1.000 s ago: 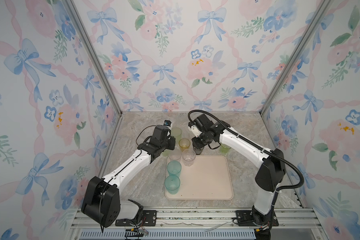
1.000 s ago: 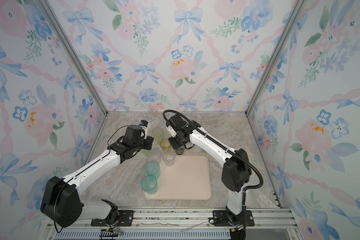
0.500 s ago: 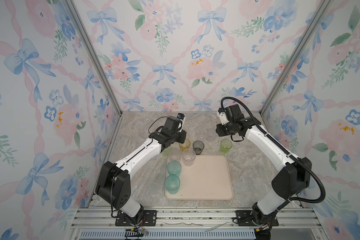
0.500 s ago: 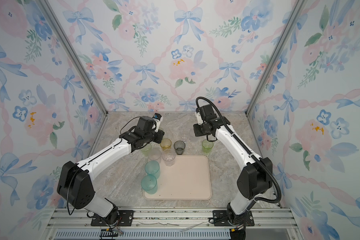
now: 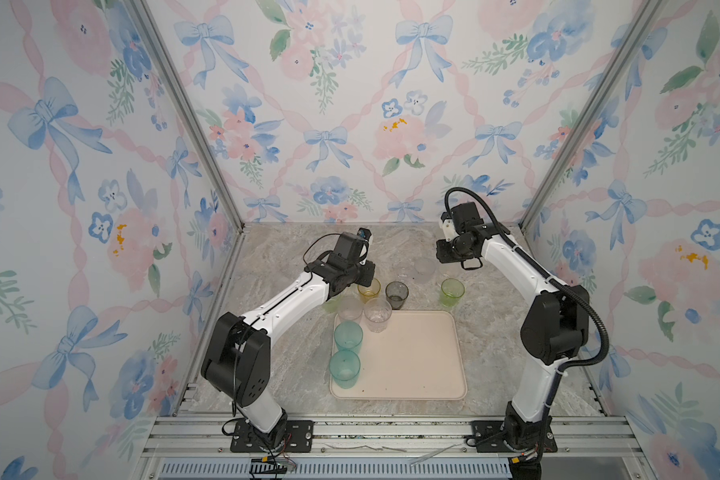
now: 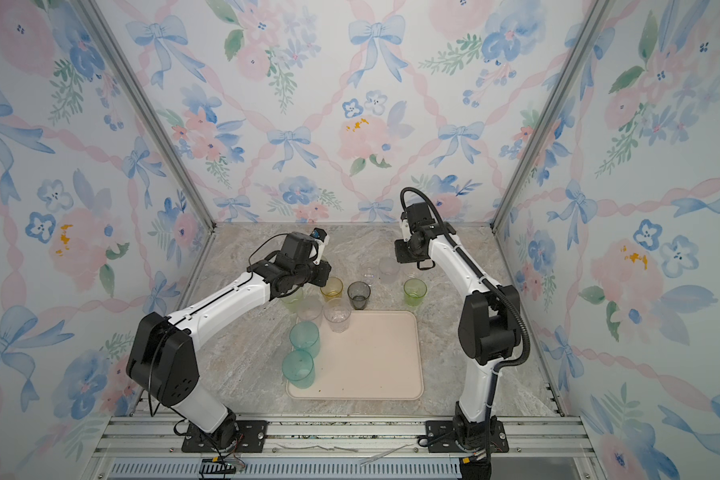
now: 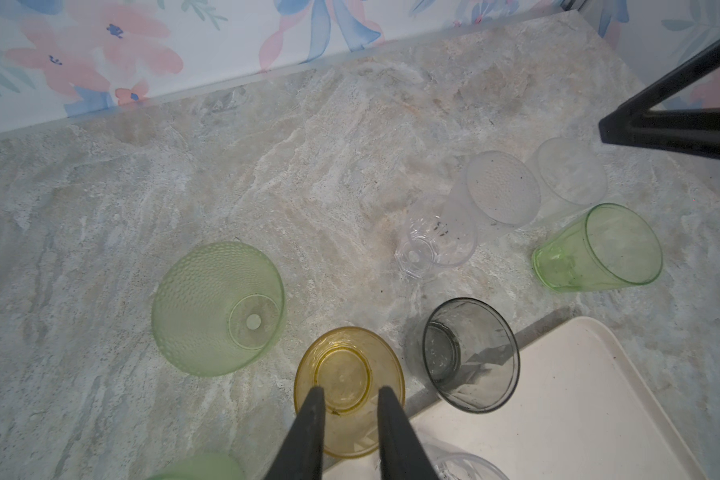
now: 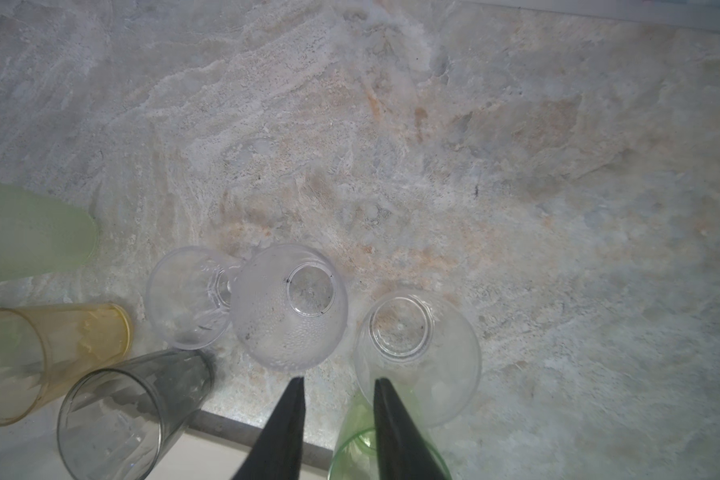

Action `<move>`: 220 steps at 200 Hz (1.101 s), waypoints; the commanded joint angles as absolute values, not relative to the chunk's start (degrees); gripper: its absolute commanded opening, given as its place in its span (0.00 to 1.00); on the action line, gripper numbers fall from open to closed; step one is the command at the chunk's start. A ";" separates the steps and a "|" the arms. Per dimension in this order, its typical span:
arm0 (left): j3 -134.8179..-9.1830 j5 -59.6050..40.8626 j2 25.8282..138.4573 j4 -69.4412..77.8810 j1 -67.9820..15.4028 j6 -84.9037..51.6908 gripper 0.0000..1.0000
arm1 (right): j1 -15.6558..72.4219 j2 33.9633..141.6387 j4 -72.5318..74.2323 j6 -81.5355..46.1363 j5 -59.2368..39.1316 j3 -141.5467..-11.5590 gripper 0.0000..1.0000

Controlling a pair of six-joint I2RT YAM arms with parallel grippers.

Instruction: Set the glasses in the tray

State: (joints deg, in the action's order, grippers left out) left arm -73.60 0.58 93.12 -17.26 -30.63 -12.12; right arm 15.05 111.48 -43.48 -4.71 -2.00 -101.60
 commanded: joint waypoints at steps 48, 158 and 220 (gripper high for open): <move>-68.37 2.10 86.69 -16.26 -29.58 -13.36 0.26 | 14.47 118.19 -47.69 -1.84 -3.37 -108.80 0.29; -65.44 1.94 84.20 -15.91 -28.00 -13.54 0.26 | 15.11 123.43 -50.49 -0.05 -5.28 -113.20 0.29; -64.45 1.58 84.02 -15.57 -27.11 -13.62 0.26 | 15.95 126.71 -52.54 0.90 -5.19 -116.77 0.29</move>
